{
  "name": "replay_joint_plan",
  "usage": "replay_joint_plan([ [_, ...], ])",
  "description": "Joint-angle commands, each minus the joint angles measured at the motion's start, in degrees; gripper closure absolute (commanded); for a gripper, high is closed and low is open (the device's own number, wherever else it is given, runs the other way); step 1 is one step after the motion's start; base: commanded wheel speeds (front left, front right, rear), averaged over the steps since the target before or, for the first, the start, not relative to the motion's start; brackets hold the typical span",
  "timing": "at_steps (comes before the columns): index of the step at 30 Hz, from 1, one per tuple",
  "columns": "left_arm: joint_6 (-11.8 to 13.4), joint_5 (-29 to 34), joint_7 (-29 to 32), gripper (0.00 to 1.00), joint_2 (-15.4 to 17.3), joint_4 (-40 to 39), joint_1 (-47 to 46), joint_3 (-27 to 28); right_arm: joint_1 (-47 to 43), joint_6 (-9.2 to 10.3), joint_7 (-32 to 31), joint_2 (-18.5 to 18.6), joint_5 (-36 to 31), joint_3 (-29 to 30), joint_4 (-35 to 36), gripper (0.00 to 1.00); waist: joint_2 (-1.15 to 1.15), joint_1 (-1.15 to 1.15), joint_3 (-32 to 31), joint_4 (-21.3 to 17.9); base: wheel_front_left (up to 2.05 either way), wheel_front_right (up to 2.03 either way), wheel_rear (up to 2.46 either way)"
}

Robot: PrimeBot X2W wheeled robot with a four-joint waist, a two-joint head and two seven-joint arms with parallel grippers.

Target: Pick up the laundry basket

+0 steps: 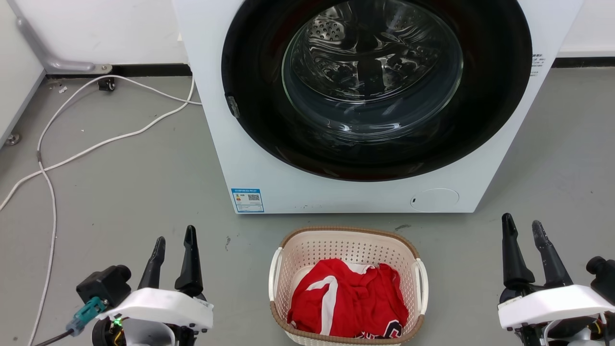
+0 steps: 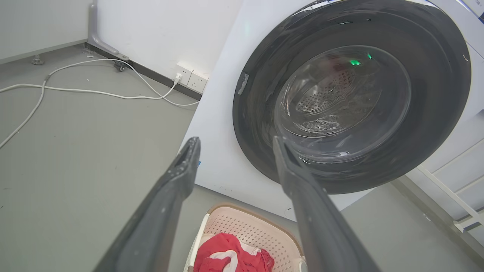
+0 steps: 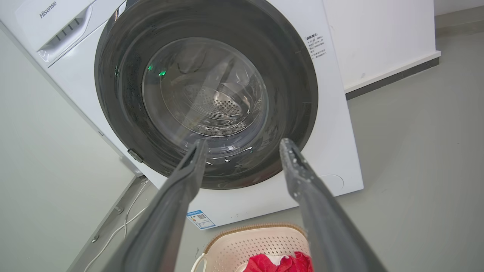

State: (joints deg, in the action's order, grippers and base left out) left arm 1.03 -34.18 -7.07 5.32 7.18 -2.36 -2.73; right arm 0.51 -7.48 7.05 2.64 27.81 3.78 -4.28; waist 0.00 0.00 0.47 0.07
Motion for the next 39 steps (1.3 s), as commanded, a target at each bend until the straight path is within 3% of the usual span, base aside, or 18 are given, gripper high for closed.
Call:
replay_joint_plan([
  [1, 0.23, 1.62, -0.5, 0.0, 0.47, -0.65, 0.15, -0.22, -0.17, -0.02, 0.52, 0.24, -1.74, -0.03, 1.0, 0.0, 0.0, 0.0, -0.01, 0.01, 0.0, 0.0, 0.0],
  [39, 3.45, 23.02, -5.67, 0.0, 0.71, 0.17, 2.71, -2.17, -2.89, -0.01, 5.8, 0.32, -23.98, -0.21, 3.33, 0.0, 0.0, 0.0, -0.24, 0.1, 0.0, 0.0, 0.0],
])
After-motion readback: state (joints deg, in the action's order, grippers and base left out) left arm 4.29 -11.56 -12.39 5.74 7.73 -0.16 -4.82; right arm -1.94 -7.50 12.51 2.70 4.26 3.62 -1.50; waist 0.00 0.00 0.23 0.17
